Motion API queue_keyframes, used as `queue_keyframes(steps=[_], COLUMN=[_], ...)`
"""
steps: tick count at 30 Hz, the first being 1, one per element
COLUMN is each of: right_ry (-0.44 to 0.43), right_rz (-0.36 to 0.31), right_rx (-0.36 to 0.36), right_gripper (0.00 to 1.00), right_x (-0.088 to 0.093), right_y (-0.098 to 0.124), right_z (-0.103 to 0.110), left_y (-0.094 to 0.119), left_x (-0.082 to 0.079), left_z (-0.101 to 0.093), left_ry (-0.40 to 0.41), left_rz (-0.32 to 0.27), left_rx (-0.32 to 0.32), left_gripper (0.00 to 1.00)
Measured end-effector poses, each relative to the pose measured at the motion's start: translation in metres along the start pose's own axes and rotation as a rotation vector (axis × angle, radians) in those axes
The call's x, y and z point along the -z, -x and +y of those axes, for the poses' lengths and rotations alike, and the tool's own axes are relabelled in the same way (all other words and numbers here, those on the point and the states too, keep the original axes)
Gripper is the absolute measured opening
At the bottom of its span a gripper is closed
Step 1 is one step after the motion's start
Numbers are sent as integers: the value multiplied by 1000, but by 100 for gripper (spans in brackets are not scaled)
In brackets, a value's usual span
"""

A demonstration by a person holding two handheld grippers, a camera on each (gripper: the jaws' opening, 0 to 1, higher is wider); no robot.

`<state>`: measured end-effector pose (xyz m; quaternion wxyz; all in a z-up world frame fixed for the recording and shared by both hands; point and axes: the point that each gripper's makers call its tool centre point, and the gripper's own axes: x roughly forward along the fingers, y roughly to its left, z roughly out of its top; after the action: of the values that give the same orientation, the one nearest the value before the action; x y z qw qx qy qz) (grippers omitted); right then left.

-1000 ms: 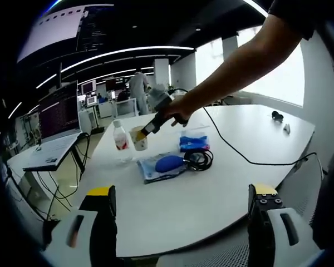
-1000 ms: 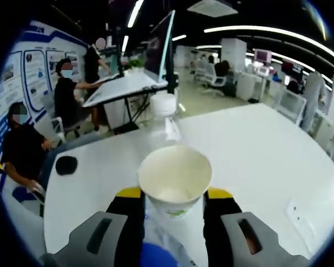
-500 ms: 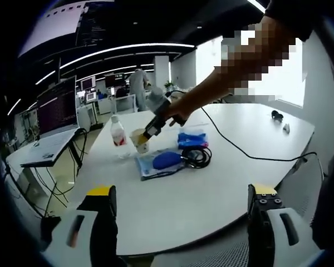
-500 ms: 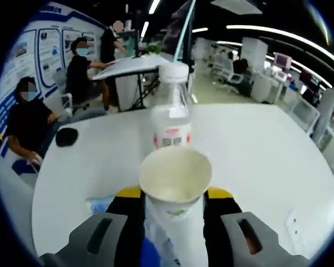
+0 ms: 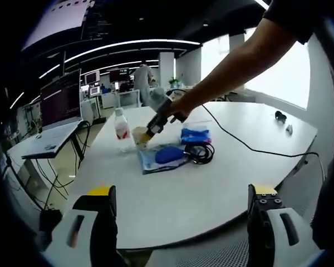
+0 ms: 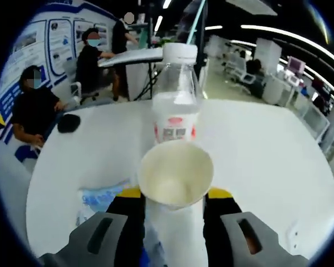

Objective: Arrange the tabletop items into an orderly group along one side of the table until the central work area is clear of visible clutter.

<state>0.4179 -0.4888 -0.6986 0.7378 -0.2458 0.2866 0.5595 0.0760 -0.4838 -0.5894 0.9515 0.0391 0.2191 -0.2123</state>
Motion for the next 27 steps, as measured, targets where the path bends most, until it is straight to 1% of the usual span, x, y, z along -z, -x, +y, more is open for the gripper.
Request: queue_keyframes(steps=[2, 5, 6, 7, 8, 9, 11, 14, 19, 23, 27], right_ry=[-14, -2, 6, -3, 1, -4, -51, -58, -102, -143, -215], right_rz=[-4, 13, 36, 67, 64, 61, 39, 28, -10, -53, -95], right_rx=[-4, -14, -28, -37, -27, -20, -19, -23, -13, 18, 49], right_gripper=[34, 30, 22, 16, 13, 14, 16, 18, 28, 31, 40], right_x=[0, 7, 13, 22, 24, 26, 28, 25, 22, 15, 5], right_y=[2, -1, -1, -2, -2, -4, -5, -4, -2, -3, -11], right_z=[-1, -1, 1, 0, -1, -5, -10, -7, -1, 0, 1], left_y=[0, 1, 1, 1, 0, -1, -2, -2, -5, -8, -7], left_x=[2, 3, 3, 4, 4, 4, 4, 2, 3, 5, 4], left_z=[1, 3, 3, 3, 3, 3, 4, 7, 3, -1, 1], left_ry=[3, 11, 13, 12, 11, 10, 8, 16, 16, 9, 12], left_rz=[8, 10, 12, 13, 14, 17, 22, 13, 23, 29, 25], left_rx=[-4, -11, -12, -12, -12, -11, -14, -22, -13, 1, 0], left_gripper=[98, 98, 98, 98, 98, 98, 98, 98, 98, 98, 98])
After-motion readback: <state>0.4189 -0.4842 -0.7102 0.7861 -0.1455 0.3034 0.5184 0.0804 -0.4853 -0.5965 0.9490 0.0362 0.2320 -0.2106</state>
